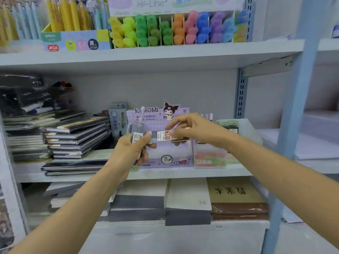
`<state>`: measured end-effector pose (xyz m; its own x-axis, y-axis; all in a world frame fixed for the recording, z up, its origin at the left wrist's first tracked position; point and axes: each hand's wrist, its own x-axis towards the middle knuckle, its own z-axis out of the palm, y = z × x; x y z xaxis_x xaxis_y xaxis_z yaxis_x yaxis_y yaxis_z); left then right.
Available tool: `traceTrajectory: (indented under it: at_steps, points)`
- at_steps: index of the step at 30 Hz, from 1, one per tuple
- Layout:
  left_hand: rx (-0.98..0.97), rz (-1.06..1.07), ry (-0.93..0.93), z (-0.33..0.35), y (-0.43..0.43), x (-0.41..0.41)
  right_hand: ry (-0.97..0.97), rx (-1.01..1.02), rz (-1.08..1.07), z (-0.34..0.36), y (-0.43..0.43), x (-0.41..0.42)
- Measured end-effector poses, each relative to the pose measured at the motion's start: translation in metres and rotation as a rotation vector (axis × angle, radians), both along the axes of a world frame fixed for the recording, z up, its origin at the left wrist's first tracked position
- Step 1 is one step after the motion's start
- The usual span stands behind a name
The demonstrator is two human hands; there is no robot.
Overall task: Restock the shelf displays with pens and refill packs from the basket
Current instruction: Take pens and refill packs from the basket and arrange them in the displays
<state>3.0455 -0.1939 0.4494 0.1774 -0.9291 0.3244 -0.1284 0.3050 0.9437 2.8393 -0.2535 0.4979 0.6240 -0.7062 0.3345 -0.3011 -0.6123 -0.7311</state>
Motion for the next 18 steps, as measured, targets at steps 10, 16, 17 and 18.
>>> traceTrajectory:
  at_steps: [10,16,17,18]
  points:
    - [0.003,-0.193,-0.074,0.019,-0.008,-0.101,0.216,-0.151,-0.068,0.019,0.005,-0.096]
    - [0.111,-0.33,0.34,0.025,-0.027,-0.126,-0.36,-0.185,-0.344,0.026,-0.018,-0.154]
    - [0.112,-0.353,0.361,0.024,-0.029,-0.127,-0.396,-0.196,-0.383,0.022,-0.023,-0.158]
    - [0.108,-0.371,0.356,0.023,-0.031,-0.127,-0.405,-0.207,-0.417,0.016,-0.028,-0.16]
